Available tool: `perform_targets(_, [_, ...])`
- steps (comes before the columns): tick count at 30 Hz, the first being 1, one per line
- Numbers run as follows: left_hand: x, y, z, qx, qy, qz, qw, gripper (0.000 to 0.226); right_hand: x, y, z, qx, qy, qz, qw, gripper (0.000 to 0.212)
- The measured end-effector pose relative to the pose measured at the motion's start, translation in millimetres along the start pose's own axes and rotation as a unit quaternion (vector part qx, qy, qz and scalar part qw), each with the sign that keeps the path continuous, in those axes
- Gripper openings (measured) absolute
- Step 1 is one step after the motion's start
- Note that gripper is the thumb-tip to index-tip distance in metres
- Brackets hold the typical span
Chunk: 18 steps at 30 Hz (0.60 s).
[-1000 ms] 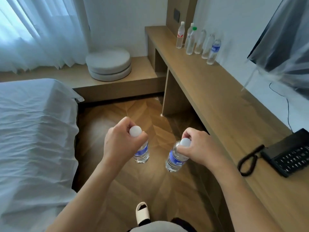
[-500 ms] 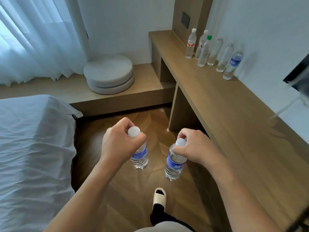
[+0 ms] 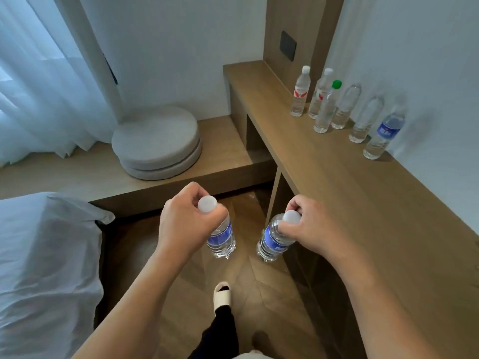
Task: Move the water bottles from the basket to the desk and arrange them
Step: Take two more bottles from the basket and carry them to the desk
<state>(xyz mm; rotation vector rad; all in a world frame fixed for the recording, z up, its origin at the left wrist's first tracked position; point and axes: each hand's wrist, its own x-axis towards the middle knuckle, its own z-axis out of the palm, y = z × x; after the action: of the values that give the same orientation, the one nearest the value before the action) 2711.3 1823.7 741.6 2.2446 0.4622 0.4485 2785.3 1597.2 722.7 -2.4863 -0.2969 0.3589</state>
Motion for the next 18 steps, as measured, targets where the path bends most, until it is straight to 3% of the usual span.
perform_targets(8, [170.0,1.7,63.0,-0.017,-0.099,0.051,0.994,0.021,131.3,-0.4,-30.1,0.009,0.007,0.108,0.994,0.025])
perform_targets(14, [283.4,40.6,117.5,-0.031,-0.146,0.121,0.981,0.024,188.3,14.3,-69.6,0.074,0.102,0.186,0.974,0.022])
perform_targets(18, [338.0,68.9,161.6,-0.046,-0.173,0.118,0.977,0.023,231.8,40.0,-95.1,0.079,0.154,0.234,0.957,0.021])
